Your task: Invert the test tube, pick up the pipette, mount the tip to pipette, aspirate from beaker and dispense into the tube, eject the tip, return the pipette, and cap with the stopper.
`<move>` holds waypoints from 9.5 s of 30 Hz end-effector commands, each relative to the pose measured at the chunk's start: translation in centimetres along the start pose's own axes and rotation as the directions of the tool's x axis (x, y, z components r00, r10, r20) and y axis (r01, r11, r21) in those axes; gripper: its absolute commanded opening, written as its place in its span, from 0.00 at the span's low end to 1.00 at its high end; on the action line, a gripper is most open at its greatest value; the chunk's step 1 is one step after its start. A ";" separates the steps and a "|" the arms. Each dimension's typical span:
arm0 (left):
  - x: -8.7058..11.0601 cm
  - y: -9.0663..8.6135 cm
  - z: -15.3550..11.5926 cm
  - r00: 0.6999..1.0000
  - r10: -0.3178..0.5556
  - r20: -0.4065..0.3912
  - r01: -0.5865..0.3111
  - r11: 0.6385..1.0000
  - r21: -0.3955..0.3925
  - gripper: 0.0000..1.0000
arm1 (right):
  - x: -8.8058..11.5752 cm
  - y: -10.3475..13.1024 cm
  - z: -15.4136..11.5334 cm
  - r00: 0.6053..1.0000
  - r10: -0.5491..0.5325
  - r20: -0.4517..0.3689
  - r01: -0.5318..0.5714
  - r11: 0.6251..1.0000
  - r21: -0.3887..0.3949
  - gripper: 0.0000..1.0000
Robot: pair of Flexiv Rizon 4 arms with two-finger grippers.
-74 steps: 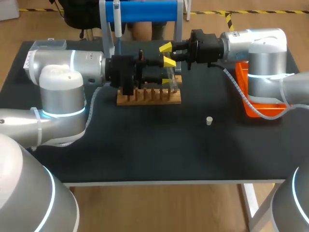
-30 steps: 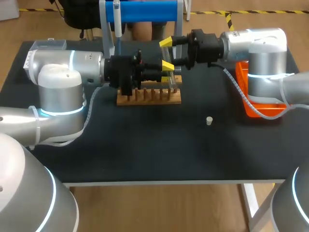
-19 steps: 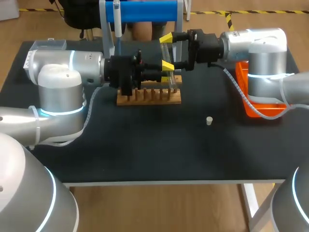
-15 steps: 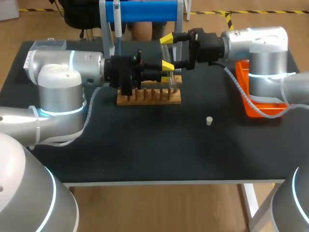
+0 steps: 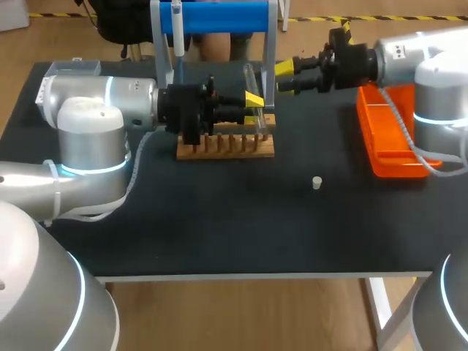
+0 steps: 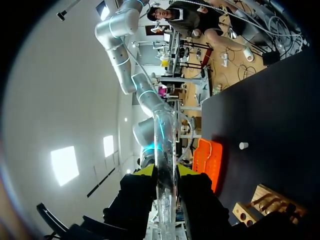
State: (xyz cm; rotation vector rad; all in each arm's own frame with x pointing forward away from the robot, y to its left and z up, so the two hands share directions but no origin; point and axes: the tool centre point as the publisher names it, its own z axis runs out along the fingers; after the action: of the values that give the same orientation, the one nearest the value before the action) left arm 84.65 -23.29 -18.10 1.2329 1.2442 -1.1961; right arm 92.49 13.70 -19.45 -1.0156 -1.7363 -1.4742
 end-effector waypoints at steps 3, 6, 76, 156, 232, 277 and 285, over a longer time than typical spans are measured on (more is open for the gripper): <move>0.0 0.0 0.0 1.000 0.003 0.001 -0.003 1.000 -0.001 0.00 | 0.9 -0.6 0.1 0.884 -0.400 0.244 0.436 0.893 -0.116 1.00; 0.0 0.0 0.0 1.000 0.003 0.001 -0.003 1.000 -0.001 0.00 | 0.8 -0.7 0.2 0.841 -0.466 0.274 0.505 0.859 -0.087 1.00; 0.0 0.0 0.0 1.000 0.003 0.001 -0.003 1.000 -0.001 0.00 | -10.6 -4.5 2.5 0.485 -0.780 0.395 0.763 0.598 0.245 1.00; -3.9 0.3 -1.5 0.783 -0.620 0.050 0.620 0.785 0.008 0.00 | -11.4 -5.7 3.4 0.485 -0.784 0.386 0.760 0.597 0.256 1.00; 1.2 11.1 -3.5 0.156 -0.982 0.111 0.977 0.170 0.126 0.00 | -11.4 -5.7 3.4 0.485 -0.784 0.386 0.760 0.597 0.256 1.00; 2.3 11.6 -3.4 0.162 -0.982 0.095 0.975 0.174 0.139 0.00 | -11.7 -6.8 4.6 0.442 -0.778 0.446 0.751 0.593 0.290 1.00; 2.2 11.6 -3.5 0.166 -0.981 0.100 0.974 0.179 0.140 0.00 | -12.0 -6.9 4.8 0.442 -0.770 0.460 0.741 0.603 0.297 1.00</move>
State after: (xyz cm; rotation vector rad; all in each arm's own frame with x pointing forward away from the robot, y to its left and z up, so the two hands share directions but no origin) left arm 96.15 -19.77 -20.21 0.0792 1.9770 -2.2021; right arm 92.57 15.70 -33.71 -0.6347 -2.9235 -1.7189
